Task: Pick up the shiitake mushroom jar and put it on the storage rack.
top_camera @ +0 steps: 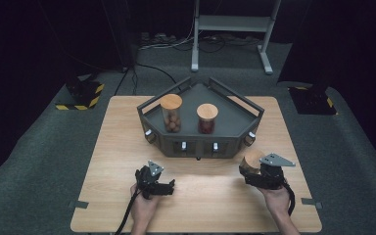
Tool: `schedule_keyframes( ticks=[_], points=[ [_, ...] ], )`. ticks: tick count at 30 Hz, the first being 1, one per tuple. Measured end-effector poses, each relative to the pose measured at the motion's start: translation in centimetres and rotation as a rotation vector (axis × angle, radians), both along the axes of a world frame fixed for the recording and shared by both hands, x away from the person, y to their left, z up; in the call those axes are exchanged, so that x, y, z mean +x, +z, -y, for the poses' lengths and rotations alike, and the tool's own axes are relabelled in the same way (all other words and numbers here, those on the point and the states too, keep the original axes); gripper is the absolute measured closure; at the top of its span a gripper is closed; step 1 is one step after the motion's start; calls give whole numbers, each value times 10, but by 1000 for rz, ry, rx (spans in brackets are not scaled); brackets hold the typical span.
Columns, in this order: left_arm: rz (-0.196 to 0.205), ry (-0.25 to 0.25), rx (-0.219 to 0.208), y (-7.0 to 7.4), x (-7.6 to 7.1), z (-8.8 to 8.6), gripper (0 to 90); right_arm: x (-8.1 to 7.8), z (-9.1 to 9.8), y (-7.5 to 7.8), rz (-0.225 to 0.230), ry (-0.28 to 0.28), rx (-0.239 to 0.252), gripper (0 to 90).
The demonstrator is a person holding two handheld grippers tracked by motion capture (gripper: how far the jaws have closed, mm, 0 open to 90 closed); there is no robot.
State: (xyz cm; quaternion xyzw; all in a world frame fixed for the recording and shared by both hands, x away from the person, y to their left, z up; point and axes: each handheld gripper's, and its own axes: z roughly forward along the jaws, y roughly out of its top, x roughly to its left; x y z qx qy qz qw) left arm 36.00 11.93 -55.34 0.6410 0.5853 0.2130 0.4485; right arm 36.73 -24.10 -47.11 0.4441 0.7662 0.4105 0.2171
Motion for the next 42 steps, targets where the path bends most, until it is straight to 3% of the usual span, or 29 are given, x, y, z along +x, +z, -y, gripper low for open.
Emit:
schedule_keyframes(
  ticks=[42],
  points=[
    [0, -1, 0, 0, 0, 0, 20, 7, -2, 21, 18, 13, -8, 250]
  ],
)
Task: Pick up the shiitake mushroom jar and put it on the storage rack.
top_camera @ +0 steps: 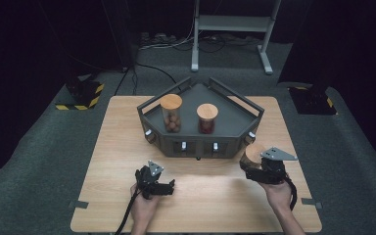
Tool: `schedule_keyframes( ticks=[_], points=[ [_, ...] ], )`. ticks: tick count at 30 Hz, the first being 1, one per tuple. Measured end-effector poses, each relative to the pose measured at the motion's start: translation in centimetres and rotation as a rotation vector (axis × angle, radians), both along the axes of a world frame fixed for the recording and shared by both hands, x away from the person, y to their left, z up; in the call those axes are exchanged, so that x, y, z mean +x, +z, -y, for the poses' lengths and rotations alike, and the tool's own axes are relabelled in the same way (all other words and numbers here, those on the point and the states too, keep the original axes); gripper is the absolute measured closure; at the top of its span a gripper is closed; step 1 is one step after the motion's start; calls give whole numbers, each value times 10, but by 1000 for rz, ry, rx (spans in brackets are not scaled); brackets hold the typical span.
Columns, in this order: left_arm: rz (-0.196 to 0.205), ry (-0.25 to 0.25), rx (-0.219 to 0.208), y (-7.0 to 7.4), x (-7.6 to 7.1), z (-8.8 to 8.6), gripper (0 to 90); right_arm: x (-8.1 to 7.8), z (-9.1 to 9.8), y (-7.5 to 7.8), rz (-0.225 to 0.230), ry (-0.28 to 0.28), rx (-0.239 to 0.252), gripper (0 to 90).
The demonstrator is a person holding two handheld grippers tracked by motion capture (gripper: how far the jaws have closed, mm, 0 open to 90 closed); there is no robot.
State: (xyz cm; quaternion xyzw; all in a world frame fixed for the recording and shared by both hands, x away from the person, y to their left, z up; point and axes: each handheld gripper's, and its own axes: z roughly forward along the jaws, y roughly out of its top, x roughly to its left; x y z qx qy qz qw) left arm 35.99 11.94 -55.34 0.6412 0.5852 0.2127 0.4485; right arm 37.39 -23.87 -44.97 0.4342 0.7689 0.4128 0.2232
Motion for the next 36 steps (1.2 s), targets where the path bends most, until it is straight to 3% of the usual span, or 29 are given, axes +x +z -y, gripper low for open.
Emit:
schedule_keyframes(
  ticks=[36],
  points=[
    [0, -1, 0, 0, 0, 0, 20, 12, -6, 26, 3, 51, 25, 251]
  ],
)
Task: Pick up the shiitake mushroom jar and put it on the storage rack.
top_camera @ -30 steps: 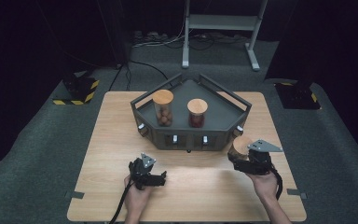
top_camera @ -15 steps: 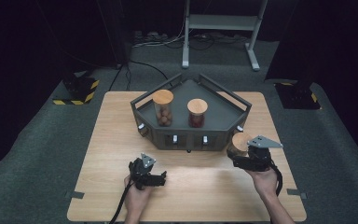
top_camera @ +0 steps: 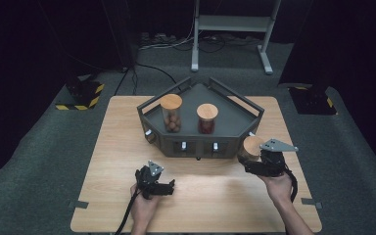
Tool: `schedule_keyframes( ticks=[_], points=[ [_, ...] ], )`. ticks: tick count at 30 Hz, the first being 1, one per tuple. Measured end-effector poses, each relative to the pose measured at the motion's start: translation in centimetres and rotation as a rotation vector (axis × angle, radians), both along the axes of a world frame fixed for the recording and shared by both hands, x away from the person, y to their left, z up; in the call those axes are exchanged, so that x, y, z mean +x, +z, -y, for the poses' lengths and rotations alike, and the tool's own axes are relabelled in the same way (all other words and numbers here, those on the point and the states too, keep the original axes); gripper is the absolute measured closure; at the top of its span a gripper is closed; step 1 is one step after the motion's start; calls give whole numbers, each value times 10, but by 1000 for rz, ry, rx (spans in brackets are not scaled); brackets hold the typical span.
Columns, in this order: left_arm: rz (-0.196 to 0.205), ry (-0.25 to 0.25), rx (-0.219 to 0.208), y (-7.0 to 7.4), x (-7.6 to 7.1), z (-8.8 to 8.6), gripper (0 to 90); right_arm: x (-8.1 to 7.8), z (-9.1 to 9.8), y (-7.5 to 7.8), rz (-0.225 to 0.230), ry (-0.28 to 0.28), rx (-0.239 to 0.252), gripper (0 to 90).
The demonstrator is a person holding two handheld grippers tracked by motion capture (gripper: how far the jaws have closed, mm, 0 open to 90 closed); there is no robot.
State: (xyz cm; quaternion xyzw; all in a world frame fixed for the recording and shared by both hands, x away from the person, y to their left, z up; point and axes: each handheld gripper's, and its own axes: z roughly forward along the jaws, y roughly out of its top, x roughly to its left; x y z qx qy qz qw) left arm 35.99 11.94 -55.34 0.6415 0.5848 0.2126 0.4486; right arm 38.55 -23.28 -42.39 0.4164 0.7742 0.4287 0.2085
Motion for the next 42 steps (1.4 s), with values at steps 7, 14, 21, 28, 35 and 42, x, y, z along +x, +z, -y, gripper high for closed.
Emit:
schedule_keyframes(
  ticks=[7, 14, 21, 28, 35, 42],
  points=[
    [0, 0, 0, 0, 0, 0, 20, 2, 2, 2, -13, 14, 24, 251],
    [0, 0, -1, 0, 0, 0, 20, 3, 4, 7, -2, 5, 20, 251],
    [0, 0, 0, 0, 0, 0, 20, 6, 2, 15, 9, 7, 5, 251],
    [0, 0, -1, 0, 0, 0, 20, 9, -1, 24, 17, 30, -25, 251],
    [0, 0, -1, 0, 0, 0, 20, 13, -2, 32, 28, 33, -20, 251],
    [0, 0, -1, 0, 0, 0, 20, 18, -4, 37, 32, 28, -25, 251]
  ],
)
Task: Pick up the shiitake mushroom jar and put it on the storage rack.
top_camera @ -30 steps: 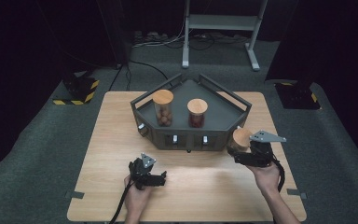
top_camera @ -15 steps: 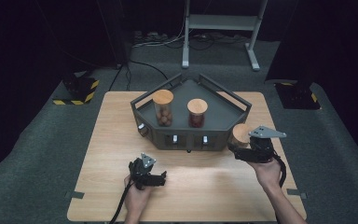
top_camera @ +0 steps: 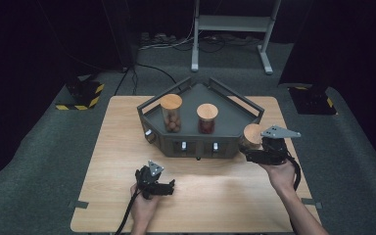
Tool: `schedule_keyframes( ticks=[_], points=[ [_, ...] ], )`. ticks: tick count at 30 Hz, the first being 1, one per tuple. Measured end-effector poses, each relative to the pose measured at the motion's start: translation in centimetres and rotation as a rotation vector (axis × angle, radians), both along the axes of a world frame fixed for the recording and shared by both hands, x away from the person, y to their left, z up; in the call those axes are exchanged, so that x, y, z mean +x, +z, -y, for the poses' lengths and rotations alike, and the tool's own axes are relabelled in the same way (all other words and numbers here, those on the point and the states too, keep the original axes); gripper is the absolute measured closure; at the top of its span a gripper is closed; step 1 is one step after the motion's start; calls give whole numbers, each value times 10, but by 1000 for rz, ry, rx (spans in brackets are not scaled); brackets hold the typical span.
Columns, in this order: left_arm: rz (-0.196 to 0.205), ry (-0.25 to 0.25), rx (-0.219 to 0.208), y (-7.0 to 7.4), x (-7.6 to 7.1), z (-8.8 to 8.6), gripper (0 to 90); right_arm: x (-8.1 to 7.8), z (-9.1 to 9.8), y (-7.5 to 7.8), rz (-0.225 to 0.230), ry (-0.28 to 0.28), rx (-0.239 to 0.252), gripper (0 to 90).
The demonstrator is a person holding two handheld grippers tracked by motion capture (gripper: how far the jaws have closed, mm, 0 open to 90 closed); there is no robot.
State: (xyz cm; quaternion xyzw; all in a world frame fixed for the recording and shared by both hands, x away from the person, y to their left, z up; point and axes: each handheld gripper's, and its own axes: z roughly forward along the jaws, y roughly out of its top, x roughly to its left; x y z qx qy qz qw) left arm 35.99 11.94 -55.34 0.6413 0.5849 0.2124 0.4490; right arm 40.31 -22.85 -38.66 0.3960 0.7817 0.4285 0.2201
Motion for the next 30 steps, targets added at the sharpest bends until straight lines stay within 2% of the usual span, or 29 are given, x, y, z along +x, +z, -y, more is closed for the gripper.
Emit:
schedule_keyframes(
  ticks=[15, 30],
  points=[
    [0, 0, 0, 0, 0, 0, 20, 9, -1, 11, -16, 7, 20, 251],
    [0, 0, 0, 0, 0, 0, 20, 21, -2, 23, -36, 10, 15, 251]
  ],
)
